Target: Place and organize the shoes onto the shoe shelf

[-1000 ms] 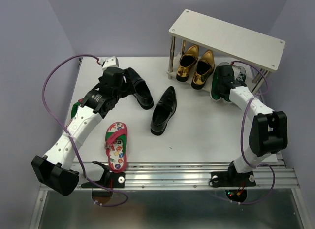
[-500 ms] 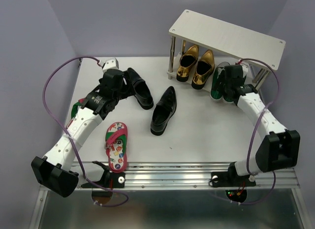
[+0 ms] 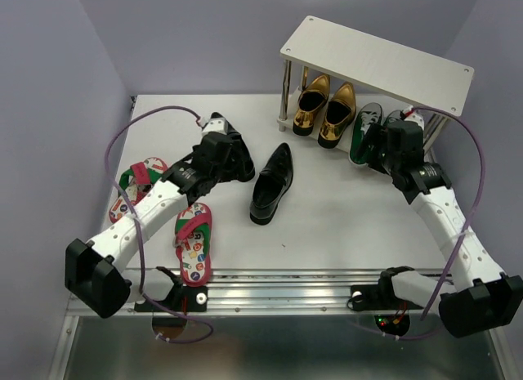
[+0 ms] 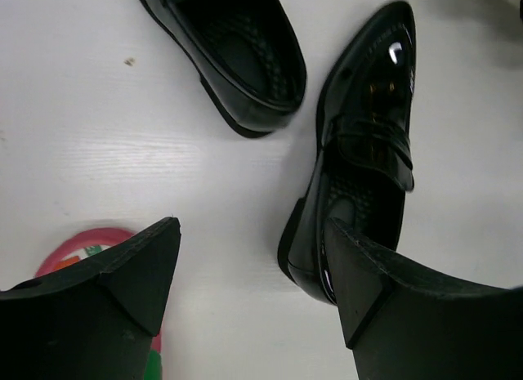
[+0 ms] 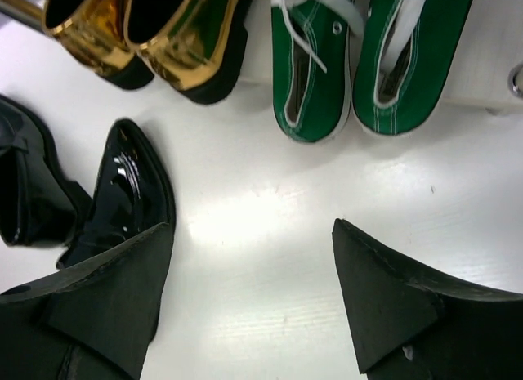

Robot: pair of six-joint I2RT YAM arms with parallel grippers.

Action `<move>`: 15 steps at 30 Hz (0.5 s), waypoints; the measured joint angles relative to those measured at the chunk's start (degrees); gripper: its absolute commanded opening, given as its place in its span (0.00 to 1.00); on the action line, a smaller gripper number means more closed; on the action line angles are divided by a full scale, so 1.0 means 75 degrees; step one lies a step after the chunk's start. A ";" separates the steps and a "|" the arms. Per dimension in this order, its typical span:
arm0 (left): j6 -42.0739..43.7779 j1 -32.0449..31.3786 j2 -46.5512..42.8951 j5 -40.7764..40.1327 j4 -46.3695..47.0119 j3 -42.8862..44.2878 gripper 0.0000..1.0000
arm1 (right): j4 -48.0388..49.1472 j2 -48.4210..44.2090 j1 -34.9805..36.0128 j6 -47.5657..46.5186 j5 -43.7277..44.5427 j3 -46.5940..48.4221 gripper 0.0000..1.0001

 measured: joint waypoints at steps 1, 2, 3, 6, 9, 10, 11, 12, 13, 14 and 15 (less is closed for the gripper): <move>-0.0020 -0.0294 0.0187 0.0044 0.0047 -0.0082 0.82 | -0.0119 -0.0119 0.0038 0.0006 -0.0020 -0.0082 0.86; -0.0044 -0.0434 0.0297 0.0090 0.0067 -0.0119 0.81 | -0.0213 -0.0219 0.0067 0.0026 -0.0052 -0.0140 0.86; -0.0093 -0.0638 0.0449 0.0175 0.0149 -0.0195 0.80 | -0.0356 -0.0332 0.0087 0.0038 -0.0079 -0.0198 0.86; -0.0259 -0.1017 0.0909 0.0408 0.0323 -0.0428 0.75 | -0.0673 -0.0624 0.0093 0.0096 -0.0105 -0.0356 0.87; -0.0455 -0.1119 0.1303 0.0525 0.0391 -0.0530 0.71 | -0.0892 -0.0848 0.0093 0.0143 -0.0122 -0.0510 0.87; -0.0522 -0.1128 0.1454 0.0548 0.0425 -0.0536 0.70 | -0.0985 -0.0944 0.0093 0.0169 -0.0131 -0.0565 0.87; -0.0577 -0.1128 0.1594 0.0574 0.0495 -0.0536 0.69 | -0.1090 -0.0994 0.0093 0.0178 -0.0149 -0.0580 0.87; -0.0629 -0.1128 0.1749 0.0615 0.0577 -0.0536 0.67 | -0.1169 -0.1037 0.0093 0.0181 -0.0166 -0.0580 0.88; -0.0659 -0.1128 0.1862 0.0641 0.0624 -0.0536 0.66 | -0.1192 -0.1064 0.0093 0.0181 -0.0187 -0.0580 0.87; -0.0702 -0.1139 0.2020 0.0688 0.0708 -0.0539 0.64 | -0.1227 -0.1084 0.0093 0.0178 -0.0213 -0.0580 0.88; -0.0743 -0.1145 0.2203 0.0740 0.0813 -0.0542 0.60 | -0.1265 -0.1105 0.0093 0.0178 -0.0254 -0.0580 0.88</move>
